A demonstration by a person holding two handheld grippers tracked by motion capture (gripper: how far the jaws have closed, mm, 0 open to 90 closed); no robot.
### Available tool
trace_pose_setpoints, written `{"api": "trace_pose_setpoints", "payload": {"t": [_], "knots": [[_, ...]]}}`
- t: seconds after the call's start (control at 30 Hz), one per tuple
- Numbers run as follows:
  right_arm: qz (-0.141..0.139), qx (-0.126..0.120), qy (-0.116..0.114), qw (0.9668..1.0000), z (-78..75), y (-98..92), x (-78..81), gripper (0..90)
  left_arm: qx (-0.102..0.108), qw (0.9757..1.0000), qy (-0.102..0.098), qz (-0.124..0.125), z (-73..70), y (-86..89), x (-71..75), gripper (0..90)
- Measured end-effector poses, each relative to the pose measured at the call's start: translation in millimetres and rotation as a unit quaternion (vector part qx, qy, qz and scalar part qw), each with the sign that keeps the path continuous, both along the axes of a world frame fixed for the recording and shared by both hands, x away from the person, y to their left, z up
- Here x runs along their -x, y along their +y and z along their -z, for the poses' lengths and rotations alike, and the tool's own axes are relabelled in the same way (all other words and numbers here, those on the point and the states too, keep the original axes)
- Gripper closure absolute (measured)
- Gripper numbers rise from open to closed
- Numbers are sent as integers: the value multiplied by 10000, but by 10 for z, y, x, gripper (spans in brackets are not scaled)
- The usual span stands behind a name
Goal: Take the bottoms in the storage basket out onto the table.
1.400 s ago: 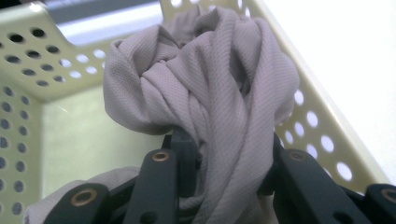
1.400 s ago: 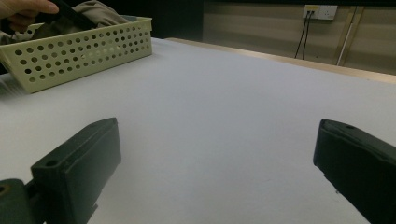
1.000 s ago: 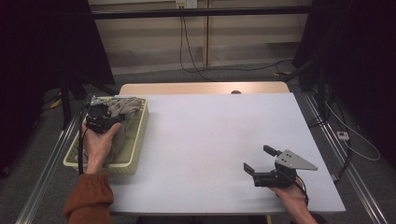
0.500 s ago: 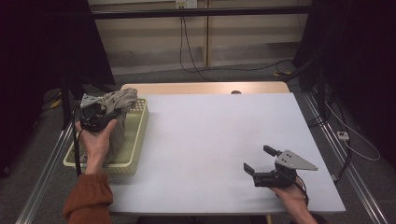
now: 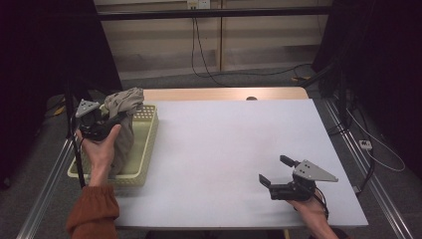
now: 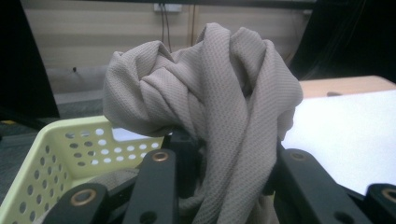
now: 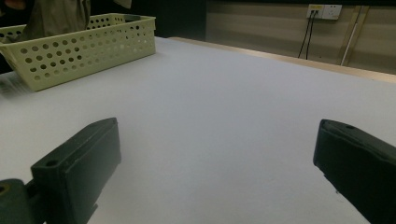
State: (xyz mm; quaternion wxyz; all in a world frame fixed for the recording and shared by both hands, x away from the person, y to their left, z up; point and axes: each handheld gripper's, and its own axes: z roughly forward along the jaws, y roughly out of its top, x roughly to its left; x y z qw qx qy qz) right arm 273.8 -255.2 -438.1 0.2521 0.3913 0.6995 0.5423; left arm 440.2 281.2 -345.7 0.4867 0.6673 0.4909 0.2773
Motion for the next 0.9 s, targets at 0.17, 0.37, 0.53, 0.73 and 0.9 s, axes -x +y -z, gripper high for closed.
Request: {"api": "trace_pose_setpoints", "payload": {"t": [0.17,0.37,0.53,0.73,0.9], "knots": [[-14,2,-3,10000,0,1,2,8,36,9998,-182,39,-56,-8,41,695],[-11,2,3,10000,1,1,2,8,53,9995,-318,42,-117,-15,81,695],[-13,4,3,10000,1,2,1,8,49,9992,-381,58,-141,-18,96,695],[-19,7,6,10000,1,2,0,8,96,9989,-450,66,-183,-15,118,695],[-32,7,12,10000,3,4,-2,8,129,9984,-554,67,-229,-22,145,694]]}}
